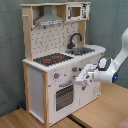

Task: Play with the kitchen

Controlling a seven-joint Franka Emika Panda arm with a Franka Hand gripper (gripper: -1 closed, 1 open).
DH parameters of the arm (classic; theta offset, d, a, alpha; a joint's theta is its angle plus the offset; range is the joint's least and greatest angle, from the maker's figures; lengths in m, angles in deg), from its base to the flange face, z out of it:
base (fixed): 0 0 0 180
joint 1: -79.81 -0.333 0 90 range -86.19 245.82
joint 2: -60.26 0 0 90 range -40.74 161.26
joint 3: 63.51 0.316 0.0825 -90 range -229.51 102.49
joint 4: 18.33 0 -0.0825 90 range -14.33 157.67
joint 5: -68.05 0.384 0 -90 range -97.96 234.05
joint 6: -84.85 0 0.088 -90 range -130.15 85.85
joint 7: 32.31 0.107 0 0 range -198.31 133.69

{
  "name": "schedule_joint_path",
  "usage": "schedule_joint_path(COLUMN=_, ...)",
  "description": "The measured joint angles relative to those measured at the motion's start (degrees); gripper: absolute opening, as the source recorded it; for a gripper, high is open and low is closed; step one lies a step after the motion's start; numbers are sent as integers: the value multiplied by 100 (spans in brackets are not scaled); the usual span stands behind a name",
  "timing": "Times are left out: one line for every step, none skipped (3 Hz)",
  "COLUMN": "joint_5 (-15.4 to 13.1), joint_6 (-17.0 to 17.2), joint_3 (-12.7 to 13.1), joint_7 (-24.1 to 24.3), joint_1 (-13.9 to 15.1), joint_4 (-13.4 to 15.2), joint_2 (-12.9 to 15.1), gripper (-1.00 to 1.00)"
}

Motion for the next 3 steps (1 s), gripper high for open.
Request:
schedule_joint_path(joint_5=406, joint_6=-49, joint_3=-94, joint_7=-80, joint_1=-252, joint_4=23, joint_2=-308, gripper=100)
schedule_joint_path(joint_5=809, joint_6=-127, joint_3=-181, joint_7=-175, joint_1=-505, joint_4=70, joint_2=-621, gripper=100)
schedule_joint_path(joint_5=1218, joint_6=-198, joint_3=-270, joint_7=-280, joint_1=-759, joint_4=97, joint_2=-938, gripper=100)
